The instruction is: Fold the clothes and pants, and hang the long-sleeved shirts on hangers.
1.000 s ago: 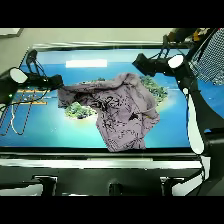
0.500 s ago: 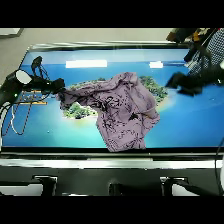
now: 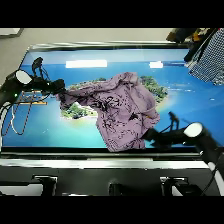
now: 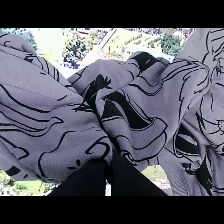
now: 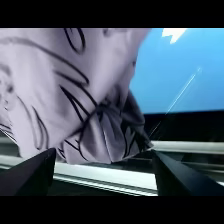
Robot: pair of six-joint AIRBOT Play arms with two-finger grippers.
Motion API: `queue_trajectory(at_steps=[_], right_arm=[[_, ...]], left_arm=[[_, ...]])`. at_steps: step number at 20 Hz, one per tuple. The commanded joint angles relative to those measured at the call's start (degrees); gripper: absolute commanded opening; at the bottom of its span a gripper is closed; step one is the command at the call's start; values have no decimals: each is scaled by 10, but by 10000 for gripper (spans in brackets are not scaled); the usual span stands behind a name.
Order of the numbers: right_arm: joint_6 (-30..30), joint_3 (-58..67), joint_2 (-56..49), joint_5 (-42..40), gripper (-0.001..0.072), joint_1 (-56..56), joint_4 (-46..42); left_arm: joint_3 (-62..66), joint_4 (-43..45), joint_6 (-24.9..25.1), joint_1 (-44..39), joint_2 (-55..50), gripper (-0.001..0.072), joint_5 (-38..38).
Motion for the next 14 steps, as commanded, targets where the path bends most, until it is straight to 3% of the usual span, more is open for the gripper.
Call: queue_trajectory(at_steps=[1,4,5,6,7,10,14], right_arm=[[14,-86,15,-105,677,65,46],[39,-86,15,-158,629,75,51],[45,-86,15,-171,528,75,52],[43,-86,15,-179,316,75,58],[30,-86,15,-185,50,75,73],[18,-16,21,-184,47,71,90],[75,271,23,-130,46,-11,-15]], left_arm=[[0,0,0,0,0,35,0],[0,0,0,0,0,35,0],[0,0,0,0,0,35,0],[0,0,0,0,0,35,0],[0,0,0,0,0,35,0],[13,-8,0,5,12,35,-3],[131,-9,0,36,61,34,-7]])
